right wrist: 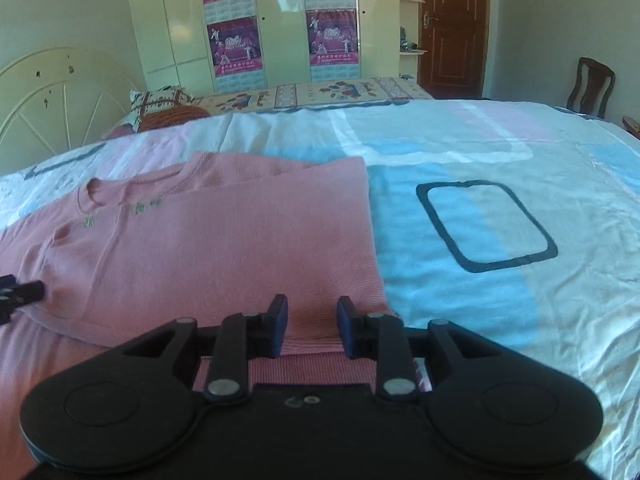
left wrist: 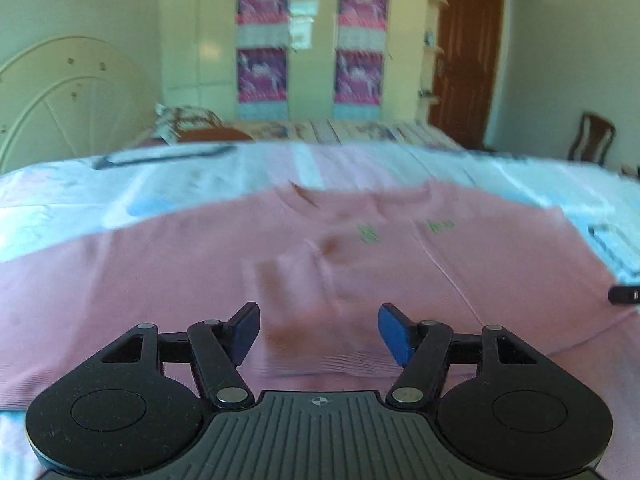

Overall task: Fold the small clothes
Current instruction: 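Grasp the other sleeve cuff with the left gripper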

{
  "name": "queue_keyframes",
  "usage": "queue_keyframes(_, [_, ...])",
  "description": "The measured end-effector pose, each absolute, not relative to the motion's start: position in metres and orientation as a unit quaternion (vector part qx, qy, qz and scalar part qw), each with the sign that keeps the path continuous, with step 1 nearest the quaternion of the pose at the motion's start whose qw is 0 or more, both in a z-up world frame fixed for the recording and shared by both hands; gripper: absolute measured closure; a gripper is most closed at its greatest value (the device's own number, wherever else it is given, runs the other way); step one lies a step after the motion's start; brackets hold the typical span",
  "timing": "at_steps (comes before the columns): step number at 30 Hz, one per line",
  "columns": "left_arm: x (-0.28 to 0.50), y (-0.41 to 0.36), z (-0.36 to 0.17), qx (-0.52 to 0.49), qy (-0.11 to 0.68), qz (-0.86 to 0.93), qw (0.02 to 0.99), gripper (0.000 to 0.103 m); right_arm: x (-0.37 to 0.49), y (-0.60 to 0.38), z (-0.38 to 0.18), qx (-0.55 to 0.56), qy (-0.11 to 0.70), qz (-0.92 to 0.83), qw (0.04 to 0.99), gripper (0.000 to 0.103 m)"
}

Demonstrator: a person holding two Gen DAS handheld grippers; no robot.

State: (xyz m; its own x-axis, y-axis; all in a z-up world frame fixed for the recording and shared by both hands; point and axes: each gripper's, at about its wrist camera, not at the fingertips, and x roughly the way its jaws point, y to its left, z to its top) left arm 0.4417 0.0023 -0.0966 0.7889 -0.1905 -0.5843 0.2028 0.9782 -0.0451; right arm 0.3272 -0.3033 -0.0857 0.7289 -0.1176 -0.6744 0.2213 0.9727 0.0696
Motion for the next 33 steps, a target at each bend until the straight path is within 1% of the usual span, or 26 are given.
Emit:
queue_keyframes(3, [0.429, 0.072, -0.09, -0.027, 0.296, -0.044, 0.954, 0.038, 0.327, -0.303, -0.083, 0.088, 0.357, -0.09, 0.925, 0.072])
queue_keyframes(4, [0.423, 0.105, -0.092, -0.041, 0.291, -0.008, 0.956, 0.038, 0.328, -0.3, -0.081, 0.091, 0.356, -0.09, 0.926, 0.059])
queue_keyframes(5, [0.414, 0.136, -0.093, -0.057, 0.281, 0.029, 0.958, 0.038, 0.329, -0.296, -0.081, 0.093, 0.353, -0.09, 0.927, 0.039])
queue_keyframes(6, [0.405, 0.166, -0.094, -0.069, 0.271, 0.066, 0.958, 0.038, 0.33, -0.29, -0.08, 0.094, 0.348, -0.088, 0.929, 0.034])
queue_keyframes(7, [0.399, 0.2, -0.099, -0.08, 0.268, 0.116, 0.953, 0.038, 0.331, -0.284, -0.079, 0.094, 0.343, -0.082, 0.931, 0.039])
queue_keyframes(8, [0.391, 0.231, -0.102, -0.092, 0.268, 0.159, 0.946, 0.038, 0.334, -0.277, -0.079, 0.097, 0.344, -0.072, 0.931, 0.054])
queue_keyframes(9, [0.384, 0.264, -0.107, -0.113, 0.267, 0.192, 0.938, 0.038, 0.339, -0.27, -0.079, 0.099, 0.349, -0.061, 0.93, 0.06])
queue_keyframes(10, [0.379, 0.293, -0.111, -0.14, 0.268, 0.219, 0.928, 0.038, 0.343, -0.261, -0.079, 0.1, 0.353, -0.052, 0.929, 0.064])
queue_keyframes(14, [0.359, 0.388, -0.131, -0.258, 0.255, 0.289, 0.886, 0.039, 0.357, -0.225, -0.079, 0.082, 0.358, -0.026, 0.93, 0.065])
queue_keyframes(16, [0.355, 0.416, -0.143, -0.309, 0.251, 0.289, 0.871, 0.059, 0.363, -0.21, -0.079, 0.078, 0.359, -0.022, 0.93, 0.065])
queue_keyframes(18, [0.359, 0.432, -0.156, -0.343, 0.248, 0.278, 0.862, 0.059, 0.369, -0.197, -0.079, 0.074, 0.361, -0.019, 0.929, 0.065])
queue_keyframes(24, [0.376, 0.451, -0.168, -0.367, 0.214, 0.265, 0.865, 0.059, 0.379, -0.173, -0.076, 0.06, 0.366, -0.015, 0.929, 0.065])
queue_keyframes(25, [0.378, 0.457, -0.17, -0.374, 0.209, 0.26, 0.865, 0.063, 0.38, -0.17, -0.076, 0.059, 0.367, -0.015, 0.928, 0.065])
queue_keyframes(26, [0.378, 0.462, -0.169, -0.375, 0.212, 0.253, 0.866, 0.083, 0.381, -0.168, -0.076, 0.058, 0.368, -0.015, 0.928, 0.065])
queue_keyframes(27, [0.381, 0.466, -0.168, -0.395, 0.213, 0.235, 0.862, 0.098, 0.382, -0.166, -0.075, 0.057, 0.368, -0.015, 0.928, 0.065])
queue_keyframes(28, [0.373, 0.464, -0.16, -0.411, 0.162, 0.215, 0.871, 0.098, 0.383, -0.165, -0.075, 0.056, 0.368, -0.015, 0.928, 0.065])
queue_keyframes(29, [0.37, 0.461, -0.147, -0.397, 0.13, 0.197, 0.887, 0.098, 0.383, -0.164, -0.074, 0.056, 0.369, -0.016, 0.928, 0.065])
queue_keyframes(30, [0.374, 0.456, -0.141, -0.372, 0.132, 0.2, 0.897, 0.098, 0.384, -0.163, -0.073, 0.054, 0.368, -0.017, 0.928, 0.065])
queue_keyframes(32, [0.393, 0.459, -0.154, -0.386, 0.187, 0.197, 0.881, 0.098, 0.384, -0.165, -0.072, 0.055, 0.366, -0.019, 0.929, 0.065])
queue_keyframes(33, [0.406, 0.462, -0.167, -0.393, 0.242, 0.209, 0.862, 0.098, 0.384, -0.166, -0.073, 0.056, 0.369, -0.022, 0.927, 0.065])
